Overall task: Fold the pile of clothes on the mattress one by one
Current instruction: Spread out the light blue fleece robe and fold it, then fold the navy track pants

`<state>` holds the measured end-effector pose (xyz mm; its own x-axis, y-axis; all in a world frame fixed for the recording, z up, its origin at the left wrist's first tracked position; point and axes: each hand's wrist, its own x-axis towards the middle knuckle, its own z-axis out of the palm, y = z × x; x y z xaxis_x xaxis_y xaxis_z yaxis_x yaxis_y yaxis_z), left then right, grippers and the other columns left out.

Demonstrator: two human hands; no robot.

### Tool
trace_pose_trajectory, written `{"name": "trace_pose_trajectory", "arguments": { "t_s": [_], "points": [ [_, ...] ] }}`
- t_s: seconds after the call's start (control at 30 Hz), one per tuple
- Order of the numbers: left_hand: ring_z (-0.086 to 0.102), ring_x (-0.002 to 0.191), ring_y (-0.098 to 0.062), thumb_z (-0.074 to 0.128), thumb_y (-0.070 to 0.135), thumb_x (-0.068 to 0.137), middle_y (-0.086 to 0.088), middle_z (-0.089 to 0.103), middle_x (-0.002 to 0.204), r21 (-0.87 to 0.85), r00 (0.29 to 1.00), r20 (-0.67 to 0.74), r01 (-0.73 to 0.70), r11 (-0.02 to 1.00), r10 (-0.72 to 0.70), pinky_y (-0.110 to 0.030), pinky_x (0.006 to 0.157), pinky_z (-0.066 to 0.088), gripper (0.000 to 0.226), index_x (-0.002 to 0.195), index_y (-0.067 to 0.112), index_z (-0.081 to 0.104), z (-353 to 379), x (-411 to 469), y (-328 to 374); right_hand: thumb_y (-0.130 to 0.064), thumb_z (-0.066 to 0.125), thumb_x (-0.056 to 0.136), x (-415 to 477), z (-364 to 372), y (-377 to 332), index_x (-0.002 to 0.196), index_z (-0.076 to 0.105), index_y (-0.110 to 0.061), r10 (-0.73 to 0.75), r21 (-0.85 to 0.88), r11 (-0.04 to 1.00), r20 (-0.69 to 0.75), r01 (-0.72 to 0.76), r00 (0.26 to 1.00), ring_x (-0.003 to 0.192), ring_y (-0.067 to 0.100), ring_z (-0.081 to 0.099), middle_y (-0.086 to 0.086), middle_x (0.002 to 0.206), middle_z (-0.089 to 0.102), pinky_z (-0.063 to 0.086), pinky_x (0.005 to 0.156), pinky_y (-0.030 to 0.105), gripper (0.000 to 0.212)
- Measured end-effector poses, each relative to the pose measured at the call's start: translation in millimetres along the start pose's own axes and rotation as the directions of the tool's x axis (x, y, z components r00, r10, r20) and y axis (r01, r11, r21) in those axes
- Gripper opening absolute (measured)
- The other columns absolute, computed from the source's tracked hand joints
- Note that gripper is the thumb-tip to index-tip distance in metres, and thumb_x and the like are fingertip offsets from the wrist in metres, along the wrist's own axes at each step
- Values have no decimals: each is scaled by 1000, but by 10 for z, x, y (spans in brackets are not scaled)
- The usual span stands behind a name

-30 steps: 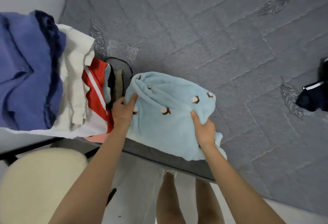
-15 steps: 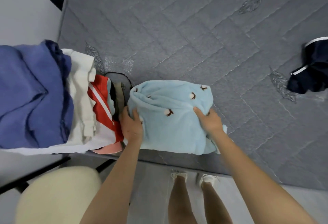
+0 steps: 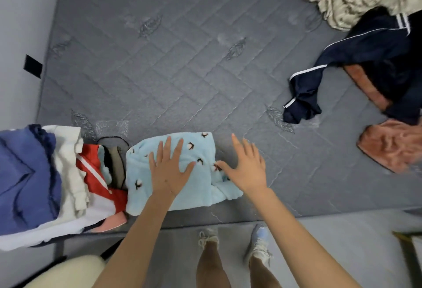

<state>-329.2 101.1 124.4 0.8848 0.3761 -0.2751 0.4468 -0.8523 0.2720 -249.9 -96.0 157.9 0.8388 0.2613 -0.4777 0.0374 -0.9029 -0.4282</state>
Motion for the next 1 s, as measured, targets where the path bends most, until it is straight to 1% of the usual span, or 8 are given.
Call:
{"name": "trace_pose_trajectory", "arguments": {
  "t_s": [0.1,0.2,0.33,0.4,0.57,0.63,0.77,1.0],
  "points": [
    [3,148,-26,46,60,90,-2,8,161,54,997,10,-79,995,78,-48,117,-2,72,151,31,22,-171,-70,498,-67,48,87,-245,-420,272,152,2,-41,19,-48,999,-45,-21,999,149,26,0,0,162,7,9,118,53,85],
    [2,148,-26,44,64,89,-3,8,161,78,994,12,-111,991,110,-50,116,1,74,151,32,21,-295,-165,1052,-65,50,87,-469,-868,607,153,5,-39,42,-52,997,-107,-48,993,149,26,2,0,162,9,10,118,53,83],
    [-4,148,-22,40,68,88,1,3,162,106,985,23,-172,979,170,-49,117,-3,76,152,35,15,-363,-370,1925,-62,54,86,-782,-1446,1128,153,9,-37,65,-20,997,-182,-70,981,145,23,18,1,158,21,21,115,52,85],
    [-6,148,-22,40,68,87,0,3,162,106,981,26,-192,976,190,-48,117,-4,77,152,35,16,-368,-538,2395,-62,53,86,-955,-1716,1418,153,8,-36,94,2,995,-188,-96,978,144,23,21,1,157,23,24,114,52,85],
    [-10,148,-23,44,67,87,2,1,162,58,967,29,-255,965,254,-48,117,-7,76,151,35,19,-326,-910,3502,-66,49,86,-1384,-2316,2176,153,8,-36,124,-41,990,-225,-136,967,146,25,14,1,159,20,19,115,53,84],
    [-10,148,-23,43,67,87,2,0,162,70,952,33,-305,950,303,-48,117,-8,77,152,35,17,-313,-982,3870,-68,47,86,-1514,-2534,2480,153,8,-37,147,-53,985,-234,-164,961,146,24,16,1,159,20,17,115,54,84],
    [-11,148,-23,39,68,88,3,-3,162,100,927,37,-376,921,374,-49,116,-9,77,152,35,13,-311,-1029,4414,-72,45,84,-1668,-2883,2955,152,9,-38,198,-54,974,-275,-221,941,141,24,25,-1,156,25,19,113,51,84],
    [-10,148,-23,37,70,88,2,-5,162,144,914,67,-407,902,401,-48,117,-9,78,152,36,8,-331,-745,4963,-71,46,85,-1455,-3323,3400,152,10,-39,231,-66,963,-305,-263,924,142,25,20,-2,157,23,18,112,50,83]
  ]
}}
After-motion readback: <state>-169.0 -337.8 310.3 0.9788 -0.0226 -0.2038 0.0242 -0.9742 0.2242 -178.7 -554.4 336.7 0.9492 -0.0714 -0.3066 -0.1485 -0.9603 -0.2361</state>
